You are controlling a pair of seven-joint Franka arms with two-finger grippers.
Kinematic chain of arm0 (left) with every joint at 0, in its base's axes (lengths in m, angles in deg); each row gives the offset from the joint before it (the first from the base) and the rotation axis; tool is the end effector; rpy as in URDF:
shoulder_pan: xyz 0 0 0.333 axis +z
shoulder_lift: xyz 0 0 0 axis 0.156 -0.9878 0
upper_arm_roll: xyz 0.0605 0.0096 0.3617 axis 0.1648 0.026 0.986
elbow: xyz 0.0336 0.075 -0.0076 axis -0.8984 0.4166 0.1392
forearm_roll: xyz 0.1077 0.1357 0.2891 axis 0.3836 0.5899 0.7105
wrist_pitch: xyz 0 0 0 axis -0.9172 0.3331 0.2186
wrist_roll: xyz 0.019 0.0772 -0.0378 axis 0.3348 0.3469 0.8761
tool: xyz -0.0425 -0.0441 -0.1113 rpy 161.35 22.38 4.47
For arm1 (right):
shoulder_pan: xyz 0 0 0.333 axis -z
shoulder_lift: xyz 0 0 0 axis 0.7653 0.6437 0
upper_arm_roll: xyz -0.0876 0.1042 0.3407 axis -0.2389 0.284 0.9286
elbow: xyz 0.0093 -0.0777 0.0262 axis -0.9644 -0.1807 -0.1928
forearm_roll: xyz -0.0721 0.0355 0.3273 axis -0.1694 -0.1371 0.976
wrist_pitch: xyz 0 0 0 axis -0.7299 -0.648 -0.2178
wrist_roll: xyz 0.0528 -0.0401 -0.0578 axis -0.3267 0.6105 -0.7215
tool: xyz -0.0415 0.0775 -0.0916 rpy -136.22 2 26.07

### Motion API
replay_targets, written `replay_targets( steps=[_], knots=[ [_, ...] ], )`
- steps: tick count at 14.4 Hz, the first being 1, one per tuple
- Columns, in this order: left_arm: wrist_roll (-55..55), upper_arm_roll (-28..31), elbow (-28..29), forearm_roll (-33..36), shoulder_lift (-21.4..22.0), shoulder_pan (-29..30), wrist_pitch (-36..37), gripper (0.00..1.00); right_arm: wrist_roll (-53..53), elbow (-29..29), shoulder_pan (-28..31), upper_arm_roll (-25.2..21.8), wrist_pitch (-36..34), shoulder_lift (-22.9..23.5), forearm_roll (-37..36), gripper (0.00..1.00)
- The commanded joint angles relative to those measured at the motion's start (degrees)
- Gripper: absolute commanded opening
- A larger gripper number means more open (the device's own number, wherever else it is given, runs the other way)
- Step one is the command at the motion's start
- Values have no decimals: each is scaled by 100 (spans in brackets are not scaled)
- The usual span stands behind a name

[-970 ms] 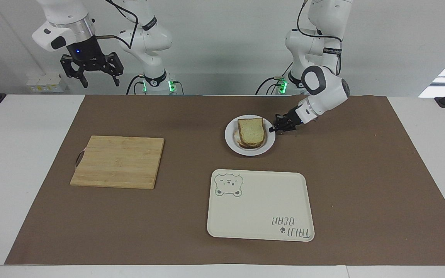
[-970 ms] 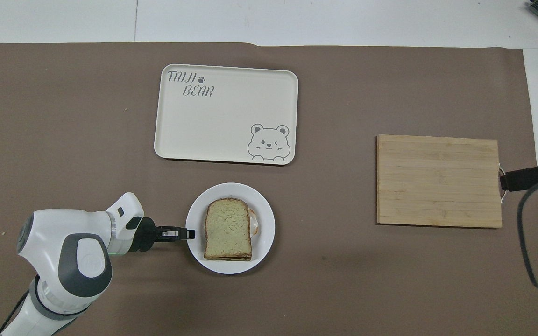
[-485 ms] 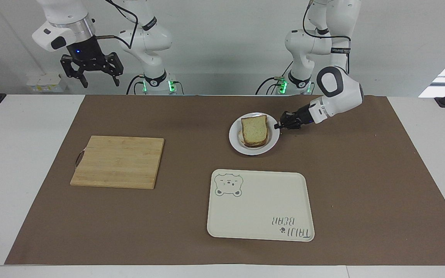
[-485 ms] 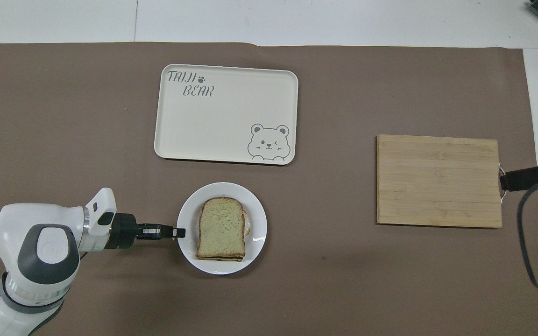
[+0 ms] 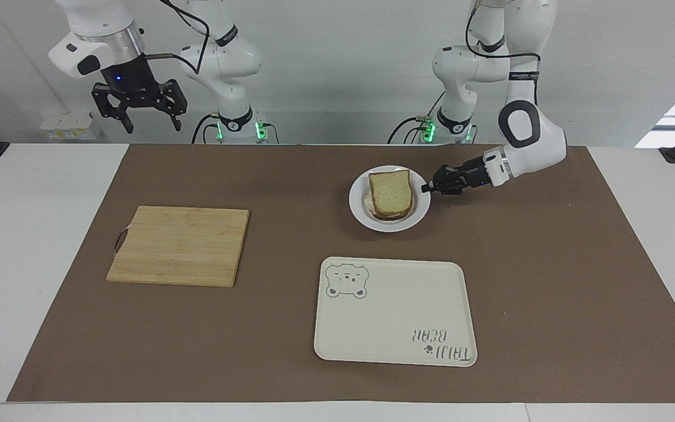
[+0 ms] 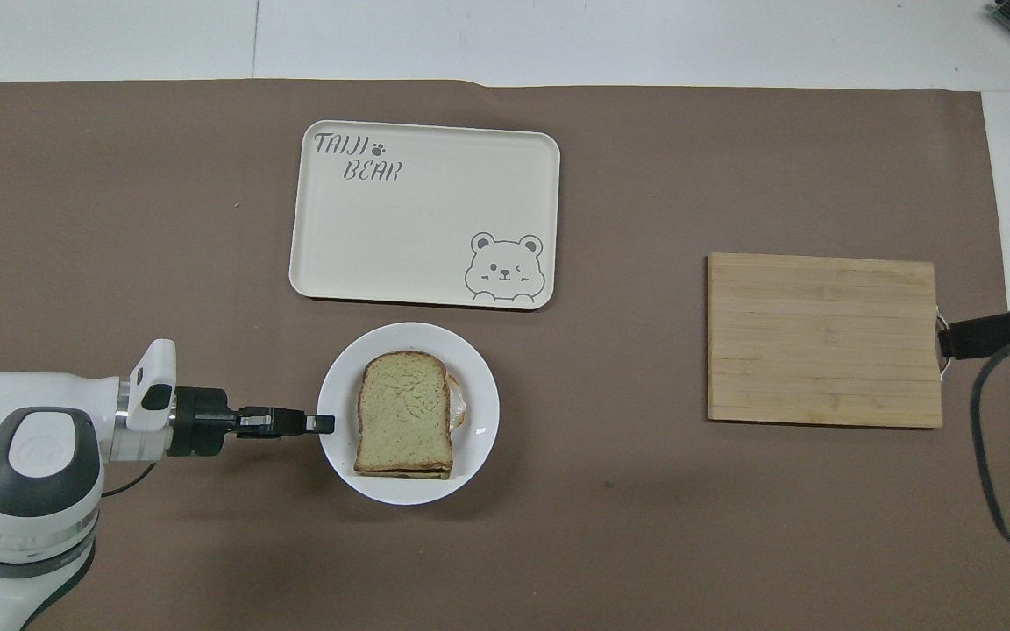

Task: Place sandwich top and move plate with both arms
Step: 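Grasp the white plate rim with the left gripper, then slide the plate with the left gripper onto the cream tray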

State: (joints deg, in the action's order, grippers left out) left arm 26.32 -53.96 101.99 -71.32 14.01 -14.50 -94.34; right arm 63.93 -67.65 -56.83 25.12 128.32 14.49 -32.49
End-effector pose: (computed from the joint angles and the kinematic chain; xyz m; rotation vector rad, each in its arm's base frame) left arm 0.3966 -0.0980 0.4072 2.1393 -0.0312 -0.0941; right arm 0.4428 -0.0040 0.6904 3.1142 0.1477 0.0047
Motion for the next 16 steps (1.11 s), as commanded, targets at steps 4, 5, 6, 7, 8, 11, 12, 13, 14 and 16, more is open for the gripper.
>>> replay_targets(
  steps=[4, 5, 6, 7, 8, 11, 12, 13, 14, 16],
  knots=[
    [-38, -28, -1572, -173, -940, 437, 794, 0, 55, -124, 57, 47, 10, -114, -13, 100],
    [-11, -28, -1774, -190, -1063, 455, 794, 0, 55, -124, 57, 47, 19, -114, -13, 100],
    [93, -28, -1993, -190, -1186, 490, 794, 0, 55, -124, 57, 47, 10, -114, -13, 100],
    [277, -36, -2248, -164, -1353, 569, 803, 0, 55, -124, 48, 47, 10, -114, -13, 100],
    [427, -63, -2477, -172, -1485, 631, 812, 0, 55, -124, 57, 47, 10, -114, -13, 100],
    [613, -98, -2909, -199, -1775, 666, 873, 0, 55, -115, 57, 47, 10, -114, -13, 100],
    [613, -98, -2927, -207, -1881, 719, 969, 0, 55, -124, 57, 47, 10, -114, -13, 100],
    [613, -150, -3040, -199, -2082, 893, 1135, 0, 55, -124, 57, 47, 10, -114, -13, 100],
    [604, -220, -3355, -242, -2327, 912, 1215, 0, 55, -115, 57, 47, 19, -114, -13, 100],
    [595, -378, -3603, -435, -2785, 939, 1173, 0, 55, -124, 57, 47, 19, -114, -13, 100]
  ],
)
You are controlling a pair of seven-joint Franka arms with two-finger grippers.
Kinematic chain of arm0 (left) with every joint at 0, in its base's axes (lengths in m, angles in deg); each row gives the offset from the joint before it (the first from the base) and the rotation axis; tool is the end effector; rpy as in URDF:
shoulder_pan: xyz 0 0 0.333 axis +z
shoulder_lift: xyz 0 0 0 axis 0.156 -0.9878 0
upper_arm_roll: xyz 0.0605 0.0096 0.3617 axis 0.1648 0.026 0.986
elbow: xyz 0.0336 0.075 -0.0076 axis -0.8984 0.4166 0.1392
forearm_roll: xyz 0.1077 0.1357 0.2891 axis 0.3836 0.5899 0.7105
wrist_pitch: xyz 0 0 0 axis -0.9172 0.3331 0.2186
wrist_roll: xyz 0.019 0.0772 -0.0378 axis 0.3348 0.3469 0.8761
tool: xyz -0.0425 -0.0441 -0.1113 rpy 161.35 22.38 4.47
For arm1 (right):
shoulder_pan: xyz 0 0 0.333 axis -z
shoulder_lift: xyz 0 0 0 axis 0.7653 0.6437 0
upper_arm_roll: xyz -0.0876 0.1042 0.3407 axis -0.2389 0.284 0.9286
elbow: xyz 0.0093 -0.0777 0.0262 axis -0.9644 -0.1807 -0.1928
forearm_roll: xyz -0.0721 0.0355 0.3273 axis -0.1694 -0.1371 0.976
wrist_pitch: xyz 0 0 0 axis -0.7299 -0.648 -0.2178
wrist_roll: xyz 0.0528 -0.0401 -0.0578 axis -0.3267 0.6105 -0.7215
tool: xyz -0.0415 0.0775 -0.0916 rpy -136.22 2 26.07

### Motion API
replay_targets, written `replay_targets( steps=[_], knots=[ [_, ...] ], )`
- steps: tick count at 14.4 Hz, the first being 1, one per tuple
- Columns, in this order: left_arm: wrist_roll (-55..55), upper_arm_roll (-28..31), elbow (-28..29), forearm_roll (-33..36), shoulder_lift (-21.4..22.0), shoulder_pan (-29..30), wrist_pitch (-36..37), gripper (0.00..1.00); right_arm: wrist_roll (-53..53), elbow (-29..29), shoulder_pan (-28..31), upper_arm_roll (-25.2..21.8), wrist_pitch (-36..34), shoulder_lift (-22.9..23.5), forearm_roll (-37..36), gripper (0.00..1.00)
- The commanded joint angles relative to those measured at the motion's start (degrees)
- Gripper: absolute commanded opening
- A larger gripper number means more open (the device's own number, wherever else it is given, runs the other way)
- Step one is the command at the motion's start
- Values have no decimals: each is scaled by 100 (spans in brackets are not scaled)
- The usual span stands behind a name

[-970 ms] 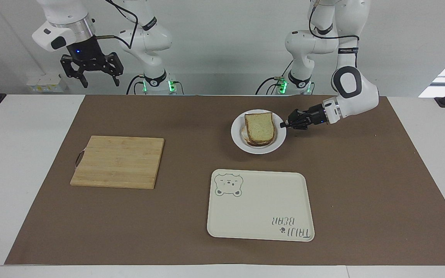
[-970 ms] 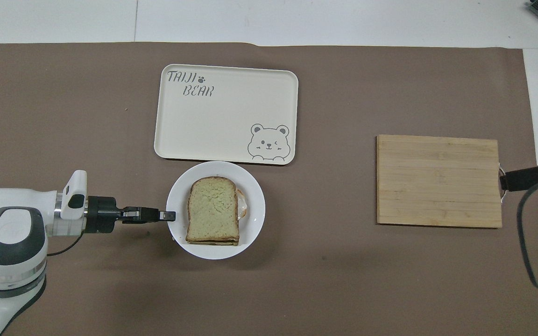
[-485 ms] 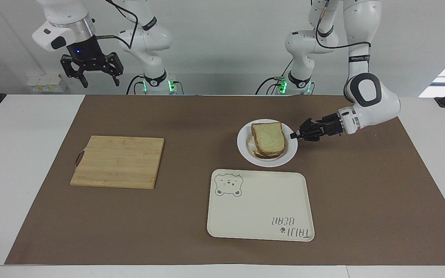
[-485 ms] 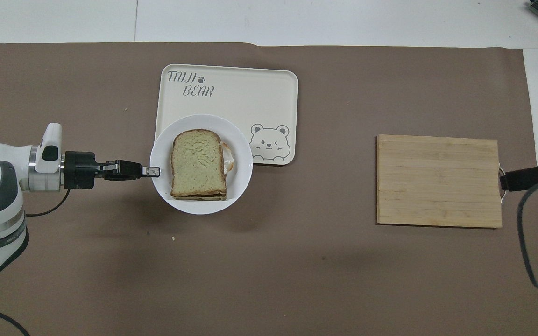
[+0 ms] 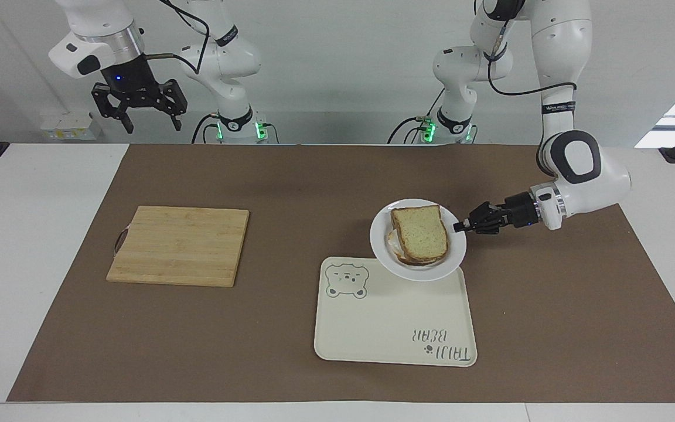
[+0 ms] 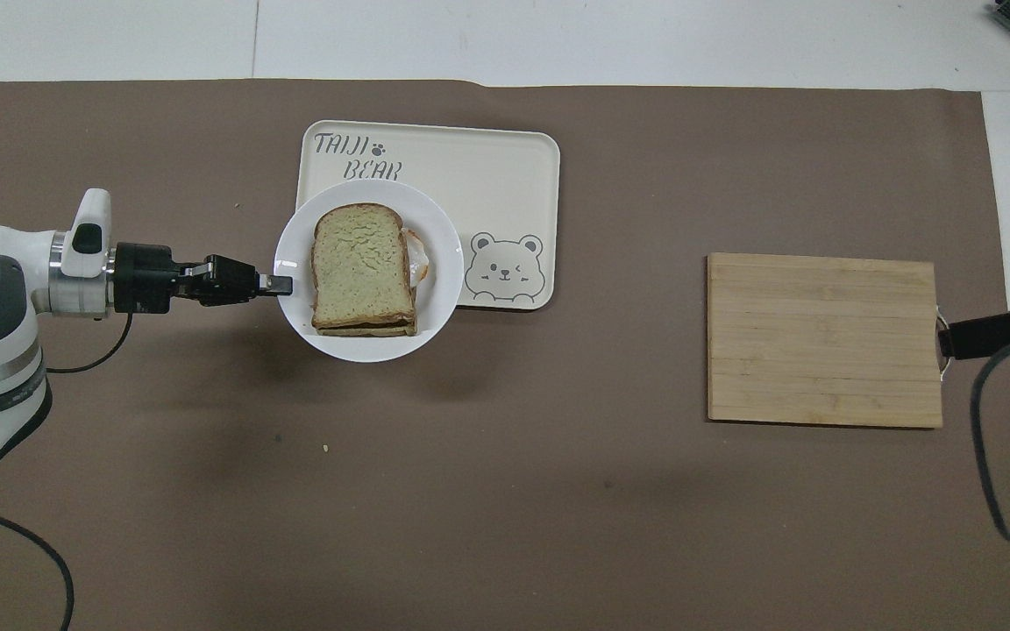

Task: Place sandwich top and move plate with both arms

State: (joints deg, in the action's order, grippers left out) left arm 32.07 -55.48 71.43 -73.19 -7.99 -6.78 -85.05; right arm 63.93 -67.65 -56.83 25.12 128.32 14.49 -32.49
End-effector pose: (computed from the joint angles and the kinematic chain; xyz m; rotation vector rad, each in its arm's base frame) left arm 0.5661 -0.0658 0.4194 2.0291 0.0395 -0.0562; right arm 0.4428 -0.0040 0.6904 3.1142 0.1477 0.0047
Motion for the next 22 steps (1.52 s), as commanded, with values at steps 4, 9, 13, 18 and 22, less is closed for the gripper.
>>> replay_targets(
  steps=[4, 9, 13, 18, 22],
  knots=[
    [47, -534, -1119, -574, -1044, 132, -184, 0, 55, -115, 57, 47, 10, -114, -13, 100],
    [64, -939, -1514, -601, -1517, 246, -468, 0, 55, -115, 57, 47, 10, -114, -13, 100],
    [73, -948, -1953, -566, -1825, 299, -468, 0, 55, -124, 48, 47, 10, -114, -13, 100],
    [47, -948, -2288, -566, -2203, 307, -503, 0, 55, -115, 57, 47, 19, -114, -13, 100],
    [38, -957, -2393, -566, -2371, 307, -512, 0, 55, -115, 57, 47, 10, -114, -13, 100]
  ],
)
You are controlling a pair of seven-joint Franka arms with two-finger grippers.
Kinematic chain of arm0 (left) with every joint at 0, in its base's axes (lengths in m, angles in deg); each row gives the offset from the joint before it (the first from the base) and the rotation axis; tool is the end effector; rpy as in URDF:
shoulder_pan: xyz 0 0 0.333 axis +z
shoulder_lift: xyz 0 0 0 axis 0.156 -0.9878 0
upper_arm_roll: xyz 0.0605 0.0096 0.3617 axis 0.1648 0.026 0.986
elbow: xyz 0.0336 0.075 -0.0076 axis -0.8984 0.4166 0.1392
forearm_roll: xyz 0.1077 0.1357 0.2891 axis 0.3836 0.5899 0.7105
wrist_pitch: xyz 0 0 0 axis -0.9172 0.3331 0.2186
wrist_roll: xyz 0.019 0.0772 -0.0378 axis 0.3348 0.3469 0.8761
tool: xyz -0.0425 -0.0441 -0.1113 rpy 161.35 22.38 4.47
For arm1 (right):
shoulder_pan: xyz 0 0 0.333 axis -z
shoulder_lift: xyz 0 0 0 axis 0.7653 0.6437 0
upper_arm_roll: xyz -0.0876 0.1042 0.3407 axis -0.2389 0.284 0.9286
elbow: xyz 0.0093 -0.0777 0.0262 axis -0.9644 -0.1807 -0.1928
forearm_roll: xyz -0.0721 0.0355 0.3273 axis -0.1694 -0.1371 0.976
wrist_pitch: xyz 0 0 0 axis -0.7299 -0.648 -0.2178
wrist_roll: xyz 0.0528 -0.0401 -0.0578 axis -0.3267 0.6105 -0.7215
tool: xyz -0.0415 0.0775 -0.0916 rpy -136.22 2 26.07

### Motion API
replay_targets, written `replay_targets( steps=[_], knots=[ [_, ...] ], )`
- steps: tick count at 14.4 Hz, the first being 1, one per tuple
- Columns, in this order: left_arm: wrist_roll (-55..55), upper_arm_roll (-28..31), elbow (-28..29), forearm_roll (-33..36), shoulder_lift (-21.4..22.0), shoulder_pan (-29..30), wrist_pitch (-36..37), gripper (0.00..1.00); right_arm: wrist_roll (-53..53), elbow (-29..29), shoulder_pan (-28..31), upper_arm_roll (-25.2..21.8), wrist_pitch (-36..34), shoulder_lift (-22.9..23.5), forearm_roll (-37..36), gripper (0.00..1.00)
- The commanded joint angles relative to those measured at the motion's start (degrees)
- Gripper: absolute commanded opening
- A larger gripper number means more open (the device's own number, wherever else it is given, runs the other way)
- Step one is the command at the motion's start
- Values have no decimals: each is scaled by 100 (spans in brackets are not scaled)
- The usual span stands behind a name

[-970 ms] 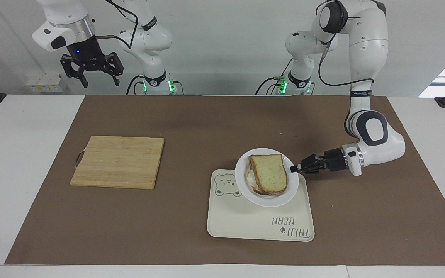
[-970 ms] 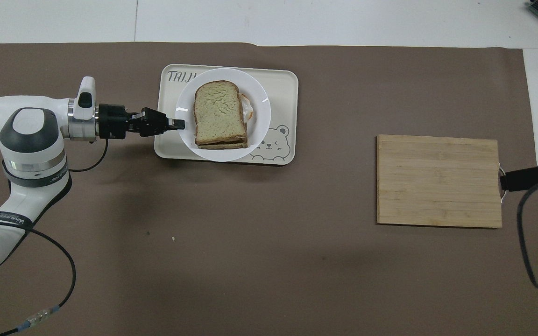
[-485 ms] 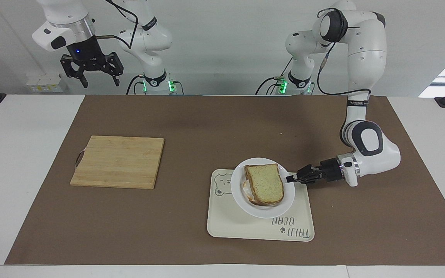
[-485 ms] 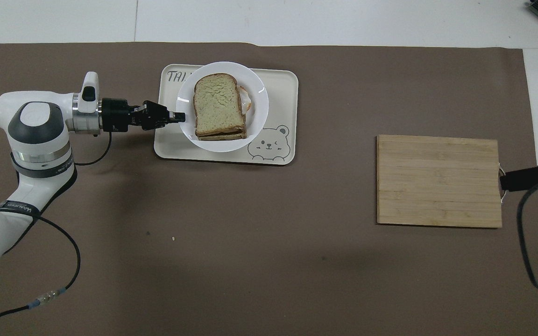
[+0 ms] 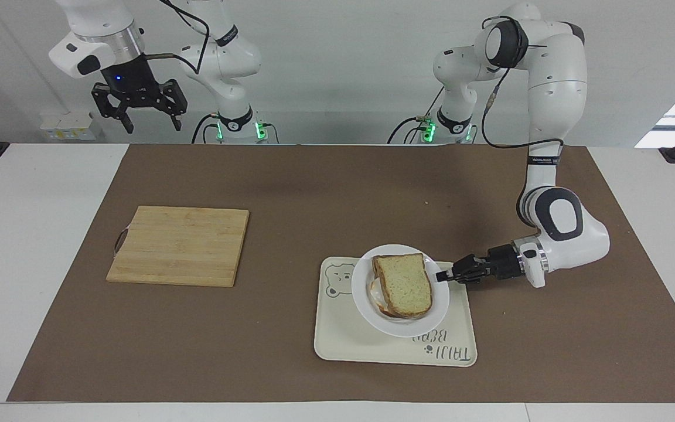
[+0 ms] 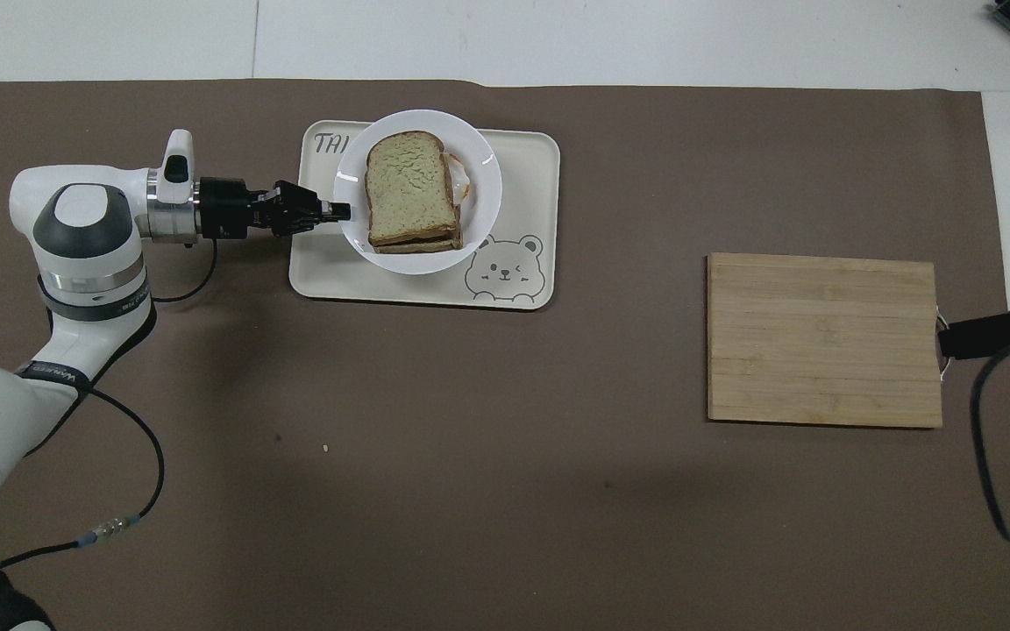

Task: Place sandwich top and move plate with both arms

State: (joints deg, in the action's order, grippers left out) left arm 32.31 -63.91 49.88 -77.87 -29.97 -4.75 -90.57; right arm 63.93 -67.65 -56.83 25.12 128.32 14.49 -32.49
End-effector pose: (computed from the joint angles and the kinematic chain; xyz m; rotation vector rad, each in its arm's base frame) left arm 0.6799 -0.1068 0.3359 1.9319 0.0634 -0.0065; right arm 0.4428 -0.0040 0.6904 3.1142 0.1477 0.0047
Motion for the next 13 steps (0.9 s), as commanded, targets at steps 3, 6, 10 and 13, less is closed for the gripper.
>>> replay_targets(
  steps=[3, 6, 10, 13],
  knots=[
    [-178, -114, -239, -106, -313, 96, -22, 0, 55, -124, 57, 47, 10, -114, -13, 100],
    [-250, -123, -247, -106, -367, 105, -31, 0, 55, -124, 57, 47, 10, -114, -13, 100],
    [-451, -88, -274, 7, -367, 44, -92, 0, 55, -124, 57, 47, 19, -114, -13, 100],
    [-461, -79, -274, 226, -332, -18, -338, 0, 55, -115, 57, 47, 10, -114, -13, 100]
  ],
)
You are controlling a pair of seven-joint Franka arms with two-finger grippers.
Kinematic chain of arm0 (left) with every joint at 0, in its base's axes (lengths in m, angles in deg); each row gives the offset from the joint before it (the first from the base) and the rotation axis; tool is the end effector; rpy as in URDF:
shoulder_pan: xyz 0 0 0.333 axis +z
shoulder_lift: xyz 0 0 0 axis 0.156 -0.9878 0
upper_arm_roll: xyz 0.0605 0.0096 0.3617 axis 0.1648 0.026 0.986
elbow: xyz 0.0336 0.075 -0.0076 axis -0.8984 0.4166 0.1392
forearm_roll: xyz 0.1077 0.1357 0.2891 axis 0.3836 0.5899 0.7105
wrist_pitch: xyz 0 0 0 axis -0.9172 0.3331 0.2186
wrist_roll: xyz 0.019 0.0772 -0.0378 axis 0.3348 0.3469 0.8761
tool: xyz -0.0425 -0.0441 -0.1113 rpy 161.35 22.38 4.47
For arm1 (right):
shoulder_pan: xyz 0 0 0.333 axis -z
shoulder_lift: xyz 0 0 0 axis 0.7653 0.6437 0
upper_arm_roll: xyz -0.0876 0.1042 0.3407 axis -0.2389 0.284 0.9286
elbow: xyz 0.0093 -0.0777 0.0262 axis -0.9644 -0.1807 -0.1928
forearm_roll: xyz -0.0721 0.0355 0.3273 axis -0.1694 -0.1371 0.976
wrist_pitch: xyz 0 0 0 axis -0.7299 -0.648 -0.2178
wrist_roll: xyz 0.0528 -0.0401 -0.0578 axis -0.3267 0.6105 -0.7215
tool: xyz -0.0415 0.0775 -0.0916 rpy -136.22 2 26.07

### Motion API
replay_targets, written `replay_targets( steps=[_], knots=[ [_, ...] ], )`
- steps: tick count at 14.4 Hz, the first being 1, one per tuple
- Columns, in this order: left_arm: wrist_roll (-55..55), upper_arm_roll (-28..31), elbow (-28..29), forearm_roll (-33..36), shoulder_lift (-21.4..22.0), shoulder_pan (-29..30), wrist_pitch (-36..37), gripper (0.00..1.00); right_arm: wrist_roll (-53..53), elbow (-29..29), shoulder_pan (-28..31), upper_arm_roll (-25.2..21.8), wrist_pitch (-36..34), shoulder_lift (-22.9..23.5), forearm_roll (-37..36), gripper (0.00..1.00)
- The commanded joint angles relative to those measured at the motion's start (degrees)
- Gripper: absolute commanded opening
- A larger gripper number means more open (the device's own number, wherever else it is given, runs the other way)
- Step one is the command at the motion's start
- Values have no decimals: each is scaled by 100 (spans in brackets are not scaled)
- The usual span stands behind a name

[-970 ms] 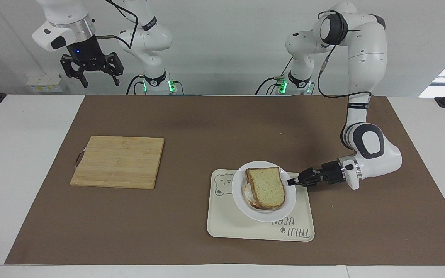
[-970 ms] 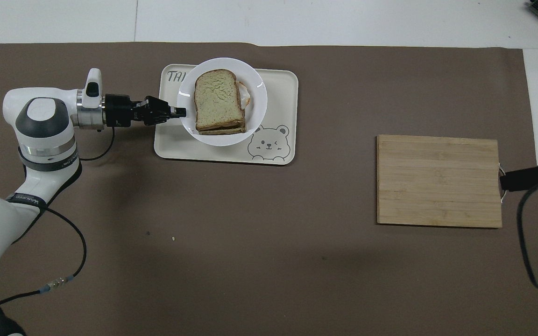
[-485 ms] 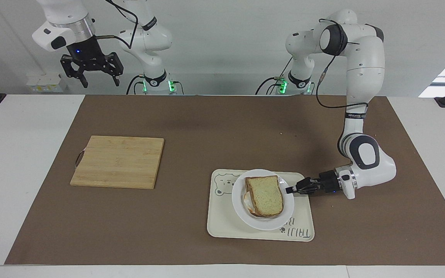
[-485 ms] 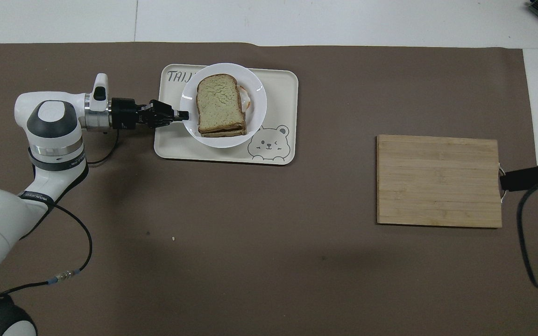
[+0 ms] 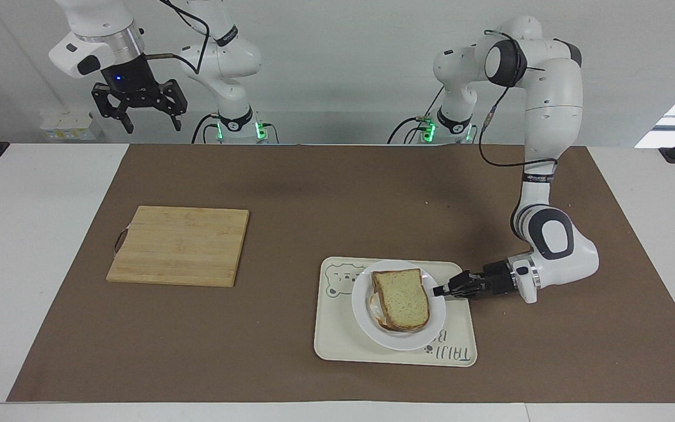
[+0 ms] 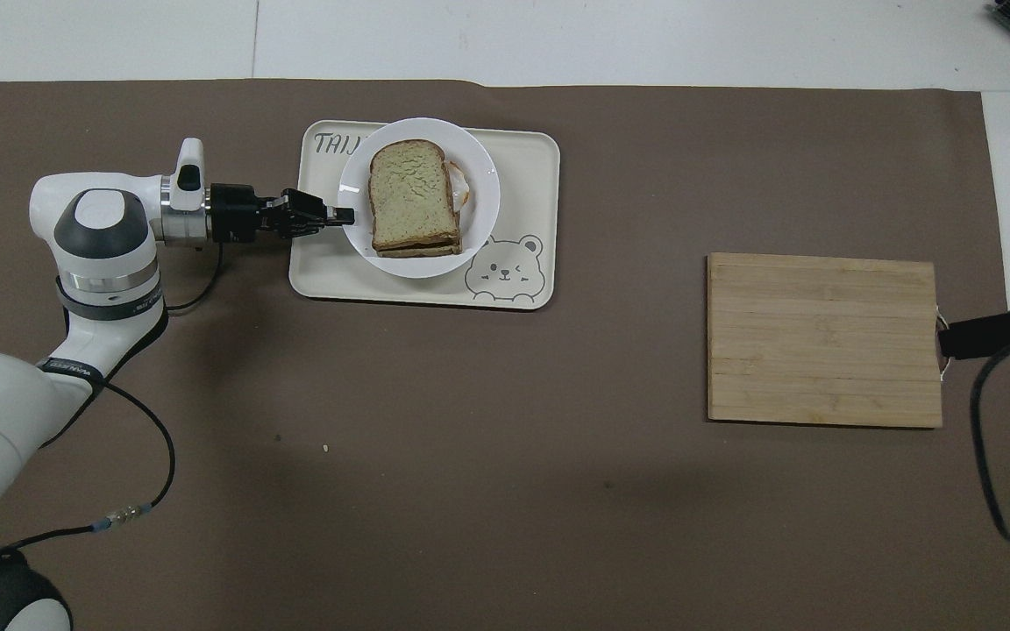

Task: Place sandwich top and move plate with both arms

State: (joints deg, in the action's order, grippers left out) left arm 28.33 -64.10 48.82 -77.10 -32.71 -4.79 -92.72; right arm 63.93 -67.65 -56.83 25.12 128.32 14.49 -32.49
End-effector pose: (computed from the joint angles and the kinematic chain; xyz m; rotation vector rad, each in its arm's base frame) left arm 0.6865 -0.1040 0.3088 1.9598 0.0255 0.0353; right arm 0.4428 -0.0040 0.6904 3.1142 0.1477 0.0047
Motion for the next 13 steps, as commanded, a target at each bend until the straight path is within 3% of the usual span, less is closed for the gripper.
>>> replay_targets(
  steps=[1, 8, 11, 13],
  knots=[
    [-63, -51, -168, 272, -40, -40, -228, 0, 55, -124, 57, 47, 10, -114, -13, 100],
    [16, -34, -159, 651, 136, -172, -369, 0, 55, -124, 57, 47, 10, -114, -13, 100],
    [16, -25, -159, 643, 145, -164, -387, 20, 55, -124, 57, 47, 19, -114, -13, 100],
    [16, -25, -159, 651, 189, -172, -431, 39, 55, -115, 57, 47, 10, -114, -13, 100]
  ],
)
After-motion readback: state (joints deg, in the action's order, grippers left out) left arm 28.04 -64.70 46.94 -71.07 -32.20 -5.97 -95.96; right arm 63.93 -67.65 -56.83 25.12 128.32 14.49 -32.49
